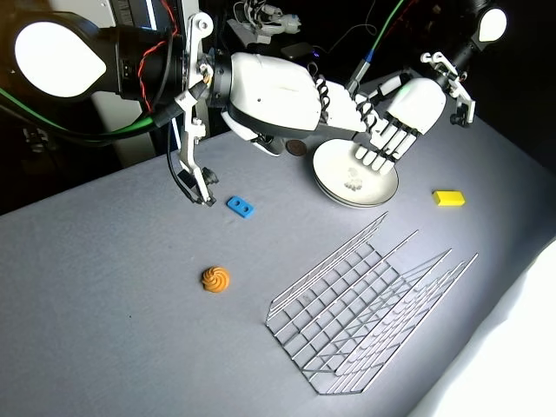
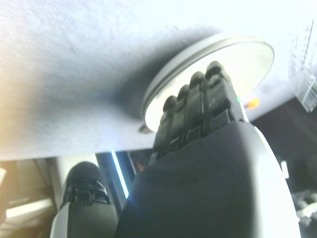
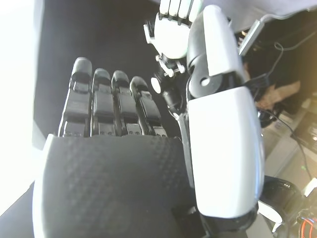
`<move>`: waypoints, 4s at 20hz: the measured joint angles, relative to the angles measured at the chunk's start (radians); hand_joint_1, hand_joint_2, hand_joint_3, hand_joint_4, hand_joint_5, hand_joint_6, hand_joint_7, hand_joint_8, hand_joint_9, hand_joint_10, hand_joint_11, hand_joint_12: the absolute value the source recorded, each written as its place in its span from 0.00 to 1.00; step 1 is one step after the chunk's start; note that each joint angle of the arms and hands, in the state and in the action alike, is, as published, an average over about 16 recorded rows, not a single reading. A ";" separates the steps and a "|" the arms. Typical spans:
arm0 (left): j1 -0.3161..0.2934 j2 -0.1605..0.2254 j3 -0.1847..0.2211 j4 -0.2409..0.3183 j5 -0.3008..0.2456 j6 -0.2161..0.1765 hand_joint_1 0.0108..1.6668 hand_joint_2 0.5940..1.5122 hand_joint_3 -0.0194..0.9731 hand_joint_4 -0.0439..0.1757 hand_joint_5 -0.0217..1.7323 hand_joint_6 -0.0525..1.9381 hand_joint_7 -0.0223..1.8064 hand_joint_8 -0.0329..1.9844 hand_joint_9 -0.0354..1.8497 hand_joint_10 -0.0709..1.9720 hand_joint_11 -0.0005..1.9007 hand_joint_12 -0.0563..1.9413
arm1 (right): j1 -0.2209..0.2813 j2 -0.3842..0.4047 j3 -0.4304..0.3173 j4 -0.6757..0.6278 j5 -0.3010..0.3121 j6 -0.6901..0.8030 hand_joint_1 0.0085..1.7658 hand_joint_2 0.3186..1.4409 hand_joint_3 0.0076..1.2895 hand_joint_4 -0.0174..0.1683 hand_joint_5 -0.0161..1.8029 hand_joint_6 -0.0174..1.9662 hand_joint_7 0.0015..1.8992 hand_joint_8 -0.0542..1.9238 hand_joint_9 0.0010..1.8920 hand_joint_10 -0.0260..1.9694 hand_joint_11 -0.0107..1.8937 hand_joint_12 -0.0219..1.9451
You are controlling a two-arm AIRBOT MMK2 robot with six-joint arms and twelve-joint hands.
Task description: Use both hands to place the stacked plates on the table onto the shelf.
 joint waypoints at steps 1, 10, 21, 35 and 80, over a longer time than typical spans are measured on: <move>0.002 -0.002 0.005 0.000 0.001 0.000 0.00 0.55 0.03 0.18 0.02 0.02 0.02 0.01 0.03 0.04 0.01 0.02 | -0.006 -0.002 0.001 0.000 -0.002 -0.005 0.66 0.63 0.01 0.08 0.02 0.02 0.01 0.03 0.01 0.02 0.01 0.18; 0.015 -0.011 0.018 0.005 -0.001 -0.001 0.00 0.56 0.03 0.18 0.02 0.02 0.02 0.01 0.03 0.04 0.01 0.03 | -0.028 -0.003 0.006 0.000 0.002 -0.018 0.61 0.68 0.01 0.08 0.02 0.02 0.01 0.03 0.01 0.02 0.01 0.11; 0.017 -0.019 -0.008 0.016 0.018 0.000 0.00 0.57 0.03 0.20 0.01 0.02 0.01 0.01 0.02 0.03 0.01 0.03 | -0.041 -0.006 0.008 -0.011 -0.005 -0.046 0.56 0.72 0.01 0.08 0.04 0.02 0.01 0.03 0.01 0.02 0.01 0.09; -0.017 -0.043 -0.111 -0.009 0.082 -0.002 0.00 0.57 0.03 0.20 0.01 0.02 0.01 0.01 0.03 0.04 0.01 0.03 | -0.043 -0.071 0.009 -0.019 -0.074 -0.118 0.65 0.70 0.01 0.08 0.06 0.02 0.03 0.03 0.03 0.02 0.01 0.19; -0.051 -0.045 -0.137 -0.026 0.098 -0.029 0.00 0.57 0.03 0.17 0.01 0.02 0.01 0.01 0.03 0.04 0.01 0.04 | -0.125 -0.507 0.352 -0.020 -0.082 -0.238 0.60 0.65 0.01 0.07 0.37 0.18 0.35 0.21 0.39 0.14 0.26 0.69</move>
